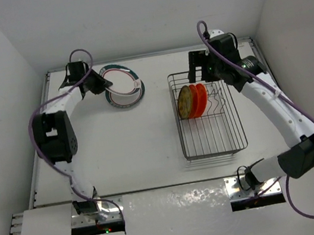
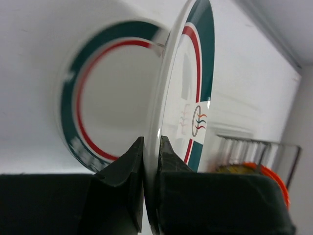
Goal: Unload the plates from the dish rack
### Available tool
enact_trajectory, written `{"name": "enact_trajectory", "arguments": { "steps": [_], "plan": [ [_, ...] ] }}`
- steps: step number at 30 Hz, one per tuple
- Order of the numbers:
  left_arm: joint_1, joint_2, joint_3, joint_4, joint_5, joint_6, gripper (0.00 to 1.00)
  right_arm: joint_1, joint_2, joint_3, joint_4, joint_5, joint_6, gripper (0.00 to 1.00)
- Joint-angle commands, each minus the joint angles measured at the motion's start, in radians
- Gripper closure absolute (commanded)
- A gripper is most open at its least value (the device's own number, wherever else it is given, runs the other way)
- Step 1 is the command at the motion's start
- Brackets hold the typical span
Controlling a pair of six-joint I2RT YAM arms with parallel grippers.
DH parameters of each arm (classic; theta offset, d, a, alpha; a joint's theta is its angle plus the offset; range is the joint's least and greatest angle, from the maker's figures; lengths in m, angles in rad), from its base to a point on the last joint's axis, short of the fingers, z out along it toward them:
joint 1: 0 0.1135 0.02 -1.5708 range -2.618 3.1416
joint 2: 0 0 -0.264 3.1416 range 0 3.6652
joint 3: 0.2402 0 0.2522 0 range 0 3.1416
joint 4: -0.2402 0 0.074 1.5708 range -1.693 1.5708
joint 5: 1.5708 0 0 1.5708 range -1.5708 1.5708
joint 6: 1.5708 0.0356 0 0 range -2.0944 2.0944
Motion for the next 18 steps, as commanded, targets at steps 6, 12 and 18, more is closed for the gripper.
{"name": "enact_trajectory", "arguments": {
  "steps": [6, 12, 18],
  "plan": [
    [0.01, 0.251, 0.307, -0.163, 0.033, 0.005, 0.57, -0.014, -0.06, -0.071, -0.1, 0.193, -0.142, 0.01],
    [-0.02, 0.167, 0.264, -0.336, -0.153, 0.075, 0.0, -0.038, 0.048, -0.019, -0.163, 0.223, -0.148, 0.01],
    [-0.033, -0.063, 0.072, -0.37, -0.314, 0.1, 0.0, -0.045, 0.156, 0.027, -0.163, 0.258, -0.142, 0.29]
  ]
}}
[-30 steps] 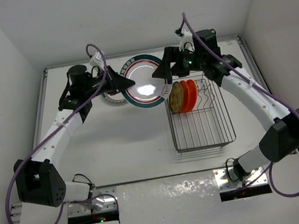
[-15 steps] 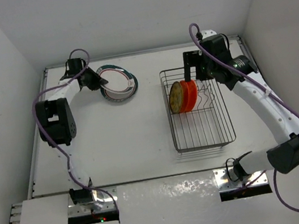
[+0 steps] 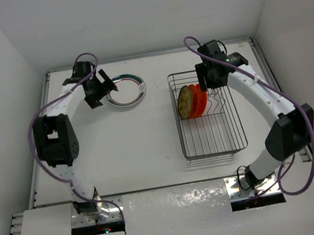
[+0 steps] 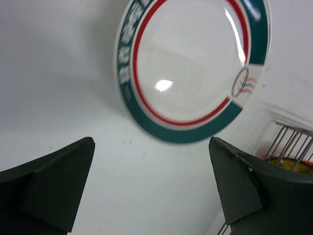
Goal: Unload the plates from the dish rack
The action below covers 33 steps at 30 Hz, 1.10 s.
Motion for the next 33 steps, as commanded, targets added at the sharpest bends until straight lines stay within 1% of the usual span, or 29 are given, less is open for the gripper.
{"name": "enact_trajectory", "arguments": {
  "steps": [1, 2, 3, 4, 5, 6, 8, 13, 15, 17, 19, 20, 22, 23, 25, 26, 31, 33],
  "plan": [
    [-0.003, -0.188, -0.091, -0.039, -0.117, 0.041, 0.0, -0.007, 0.021, 0.041, 0.007, 0.034, -0.007, 0.34],
    [-0.004, -0.22, -0.141, -0.036, -0.117, 0.055, 0.0, -0.007, 0.031, 0.039, 0.024, 0.028, -0.006, 0.39],
    [-0.004, -0.293, -0.166, -0.032, -0.116, 0.062, 0.0, -0.008, 0.052, 0.039, 0.03, 0.009, -0.007, 0.44],
    [-0.004, -0.336, -0.188, -0.027, -0.107, 0.071, 0.0, -0.008, 0.064, 0.044, 0.033, -0.002, -0.007, 0.46],
    [-0.006, -0.376, -0.232, -0.016, -0.103, 0.088, 0.0, -0.007, 0.077, 0.047, 0.041, -0.009, -0.004, 0.47],
    [-0.007, -0.454, -0.252, -0.013, -0.093, 0.099, 0.0, -0.01, 0.101, 0.05, 0.046, -0.015, 0.0, 0.48],
    [-0.009, -0.556, -0.284, -0.022, -0.088, 0.13, 0.0, -0.007, 0.121, 0.05, 0.06, -0.025, 0.007, 0.51],
    [-0.009, -0.694, -0.317, -0.062, -0.059, 0.191, 0.0, -0.007, 0.193, 0.039, 0.084, -0.012, 0.013, 0.6],
    [-0.009, -0.743, -0.332, -0.075, -0.05, 0.21, 0.0, -0.007, 0.212, 0.033, 0.099, -0.011, 0.017, 0.61],
    [-0.009, -0.777, -0.352, -0.079, -0.044, 0.223, 0.0, -0.005, 0.23, 0.028, 0.109, -0.022, 0.026, 0.64],
    [-0.009, -0.792, -0.375, -0.082, -0.051, 0.233, 0.0, -0.004, 0.239, 0.025, 0.115, -0.017, 0.04, 0.73],
    [-0.009, -0.802, -0.381, -0.081, -0.056, 0.233, 0.0, 0.002, 0.239, 0.027, 0.115, 0.003, 0.045, 0.81],
    [-0.009, -0.805, -0.405, -0.067, -0.059, 0.231, 0.0, 0.008, 0.241, 0.036, 0.103, 0.027, 0.054, 0.85],
    [-0.009, -0.803, -0.409, -0.062, -0.059, 0.23, 0.0, 0.013, 0.241, 0.039, 0.1, 0.053, 0.06, 0.88],
    [-0.009, -0.799, -0.415, -0.041, -0.036, 0.225, 0.0, 0.018, 0.238, 0.056, 0.084, 0.07, 0.062, 0.92],
    [-0.009, -0.789, -0.407, -0.035, 0.0, 0.223, 0.0, 0.022, 0.23, 0.068, 0.075, 0.104, 0.065, 0.99],
    [-0.009, -0.766, -0.354, 0.004, 0.085, 0.196, 0.0, 0.022, 0.195, 0.132, 0.0, 0.176, 0.047, 1.0],
    [-0.009, -0.766, -0.326, 0.033, 0.122, 0.181, 0.0, 0.024, 0.172, 0.192, -0.061, 0.246, 0.022, 1.0]
  ]
}}
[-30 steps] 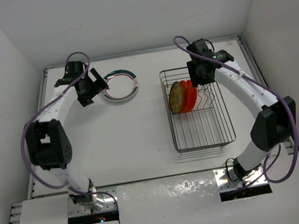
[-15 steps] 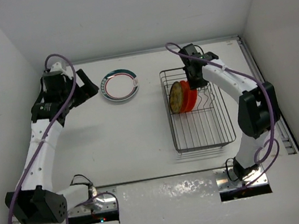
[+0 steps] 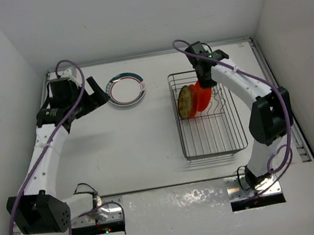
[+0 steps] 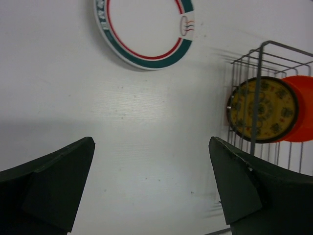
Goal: Unload the plates from the dish rack
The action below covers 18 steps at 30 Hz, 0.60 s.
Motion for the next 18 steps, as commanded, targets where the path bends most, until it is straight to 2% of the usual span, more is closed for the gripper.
{"name": "enact_trajectory", "arguments": {
  "steps": [1, 3, 4, 6, 7, 9, 12, 13, 14, 15, 16, 18],
  "plan": [
    [-0.004, -0.006, 0.081, 0.108, 0.127, -0.022, 0.0, 0.002, -0.086, 0.121, -0.077, 0.159, -0.031, 1.0],
    [-0.004, -0.003, 0.091, 0.195, 0.222, -0.031, 0.0, 0.001, -0.109, 0.185, -0.14, 0.218, -0.07, 1.0],
    [-0.004, 0.002, 0.085, 0.246, 0.368, -0.039, 0.0, 0.002, -0.111, 0.216, -0.169, 0.24, -0.073, 1.0],
    [-0.01, 0.011, 0.065, 0.386, 0.478, -0.095, 0.0, 0.002, -0.12, 0.293, -0.226, 0.266, -0.094, 1.0],
    [-0.03, 0.021, 0.057, 0.443, 0.577, -0.118, 0.0, 0.01, -0.126, 0.314, -0.24, 0.268, -0.101, 1.0],
    [-0.065, 0.037, 0.054, 0.543, 0.612, -0.164, 0.0, 0.019, -0.143, 0.372, -0.263, 0.26, -0.114, 1.0],
    [-0.162, 0.093, 0.085, 0.591, 0.623, -0.157, 0.0, 0.025, -0.215, 0.37, -0.18, 0.036, -0.142, 1.0],
    [-0.2, 0.109, 0.098, 0.599, 0.629, -0.16, 0.0, 0.025, -0.241, 0.31, -0.131, -0.205, -0.147, 1.0],
    [-0.213, 0.127, 0.103, 0.608, 0.638, -0.161, 0.0, 0.024, -0.267, 0.267, -0.073, -0.346, -0.145, 1.0],
    [-0.231, 0.158, 0.105, 0.619, 0.641, -0.163, 0.0, 0.025, -0.311, 0.226, 0.056, -0.486, -0.124, 1.0],
    [-0.236, 0.17, 0.103, 0.62, 0.638, -0.163, 0.0, 0.024, -0.325, 0.159, 0.12, -0.721, -0.108, 1.0],
    [-0.239, 0.201, 0.091, 0.622, 0.624, -0.16, 0.0, 0.025, -0.351, 0.1, 0.275, -0.864, -0.032, 1.0]
  ]
}}
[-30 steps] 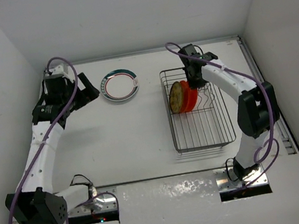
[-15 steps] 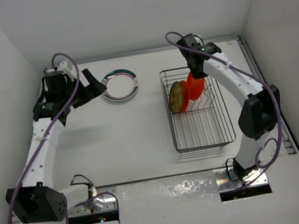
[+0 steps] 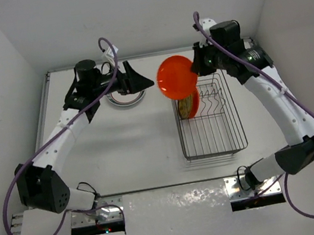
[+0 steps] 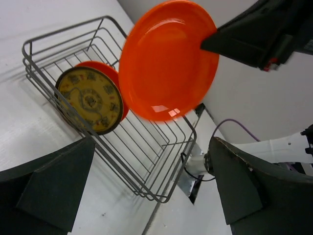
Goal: Unload the plates from the dish rack
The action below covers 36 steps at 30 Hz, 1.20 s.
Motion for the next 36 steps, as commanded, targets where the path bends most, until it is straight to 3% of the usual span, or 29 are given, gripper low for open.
{"name": "enact_trajectory", "arguments": {
  "steps": [1, 4, 6, 7, 8, 11, 12, 13, 14, 15, 18, 19, 22, 28, 31, 36],
  "plan": [
    [-0.003, 0.038, 0.007, 0.077, 0.022, -0.005, 0.01, 0.011, -0.044, -0.122, 0.327, -0.507, 0.095, 1.0],
    [-0.003, 0.059, -0.012, 0.042, -0.003, 0.025, 0.08, 0.011, -0.067, -0.181, 0.461, -0.55, 0.166, 1.0],
    [-0.001, 0.065, -0.046, 0.069, 0.014, 0.021, 0.23, 0.011, -0.058, -0.196, 0.524, -0.599, 0.22, 1.0],
    [-0.003, 0.062, -0.055, 0.083, 0.035, 0.012, 0.35, 0.011, -0.049, -0.201, 0.533, -0.607, 0.229, 1.0],
    [-0.003, 0.062, -0.066, 0.136, 0.047, -0.005, 0.68, 0.011, -0.032, -0.208, 0.556, -0.631, 0.252, 1.0],
    [-0.001, 0.068, -0.057, 0.128, 0.034, -0.021, 1.0, 0.011, -0.015, -0.248, 0.578, -0.608, 0.27, 1.0],
    [0.0, 0.07, -0.049, 0.114, -0.006, -0.021, 1.0, 0.011, -0.011, -0.253, 0.572, -0.593, 0.264, 0.92],
    [0.003, 0.073, -0.041, 0.07, -0.04, -0.028, 1.0, 0.009, 0.0, -0.253, 0.535, -0.57, 0.254, 0.73],
    [0.008, 0.081, -0.035, 0.039, -0.078, -0.034, 1.0, 0.004, 0.003, -0.25, 0.495, -0.476, 0.248, 0.41],
    [0.025, 0.088, -0.012, 0.003, -0.188, -0.04, 1.0, 0.003, 0.011, -0.223, 0.445, -0.391, 0.24, 0.02],
    [0.086, 0.156, 0.044, -0.161, -0.412, -0.091, 1.0, 0.0, 0.06, -0.141, 0.182, 0.003, 0.22, 0.01],
    [0.106, 0.179, 0.058, -0.181, -0.437, -0.111, 1.0, 0.0, 0.072, -0.109, 0.142, 0.061, 0.211, 0.01],
    [0.177, 0.347, 0.139, -0.224, -0.472, -0.123, 1.0, 0.0, 0.097, -0.101, 0.05, 0.18, 0.163, 0.01],
    [0.226, 0.579, 0.362, -0.316, -0.431, -0.065, 1.0, -0.002, 0.039, -0.184, 0.065, 0.244, 0.1, 0.01],
    [0.229, 0.488, 0.321, -0.259, -0.422, -0.07, 1.0, -0.009, 0.017, -0.198, 0.053, 0.261, 0.071, 0.01],
    [0.214, 0.146, -0.083, -0.132, -0.411, -0.132, 1.0, -0.016, -0.029, -0.268, 0.071, 0.214, 0.054, 0.01]
  ]
}}
